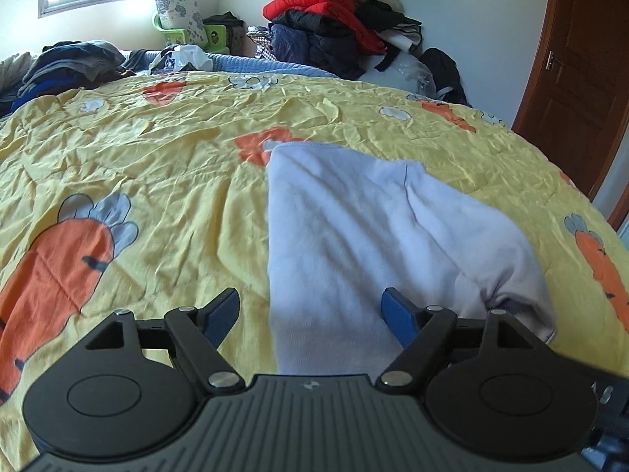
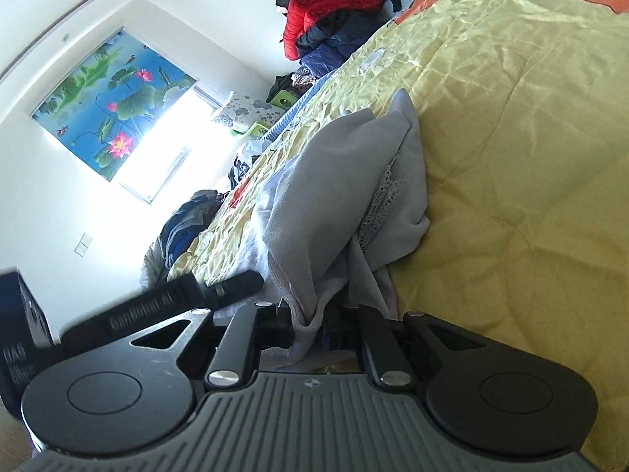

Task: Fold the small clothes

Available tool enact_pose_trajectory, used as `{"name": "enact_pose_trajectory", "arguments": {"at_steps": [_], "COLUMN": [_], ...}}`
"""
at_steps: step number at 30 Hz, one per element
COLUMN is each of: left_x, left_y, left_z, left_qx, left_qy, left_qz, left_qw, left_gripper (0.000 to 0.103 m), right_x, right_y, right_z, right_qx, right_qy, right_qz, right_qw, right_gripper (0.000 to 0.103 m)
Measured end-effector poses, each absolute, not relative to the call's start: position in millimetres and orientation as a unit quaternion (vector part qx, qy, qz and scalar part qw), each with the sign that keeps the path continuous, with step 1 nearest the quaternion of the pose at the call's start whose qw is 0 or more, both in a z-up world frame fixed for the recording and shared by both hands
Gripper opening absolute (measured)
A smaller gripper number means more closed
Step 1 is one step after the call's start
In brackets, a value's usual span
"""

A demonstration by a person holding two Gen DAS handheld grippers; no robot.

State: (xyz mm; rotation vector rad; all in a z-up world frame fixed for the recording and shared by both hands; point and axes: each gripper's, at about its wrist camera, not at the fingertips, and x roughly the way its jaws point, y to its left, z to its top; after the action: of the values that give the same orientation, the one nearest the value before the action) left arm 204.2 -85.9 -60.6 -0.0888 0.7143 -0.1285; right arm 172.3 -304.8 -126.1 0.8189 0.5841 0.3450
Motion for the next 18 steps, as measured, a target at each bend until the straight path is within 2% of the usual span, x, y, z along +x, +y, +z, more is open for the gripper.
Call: {"name": "enact_pose_trajectory", "arguments": {"at_steps": [18], "left_x": [192.1], "left_y": [-81.8], "left_z": [-74.3], "left_qx": [-0.050], "left_qy": [0.330], "left_qz": [-0.057], "left_qw": [0.941], "left_gripper": [0.087], "right_x": [170.3], "right_y": [-307.3], "right_z": [-129.0], "right_qx": [0.401], "right_qy": [0.276], "right_qz": [0.165], "right_qw": [0.858], "right_gripper": [0.012]}}
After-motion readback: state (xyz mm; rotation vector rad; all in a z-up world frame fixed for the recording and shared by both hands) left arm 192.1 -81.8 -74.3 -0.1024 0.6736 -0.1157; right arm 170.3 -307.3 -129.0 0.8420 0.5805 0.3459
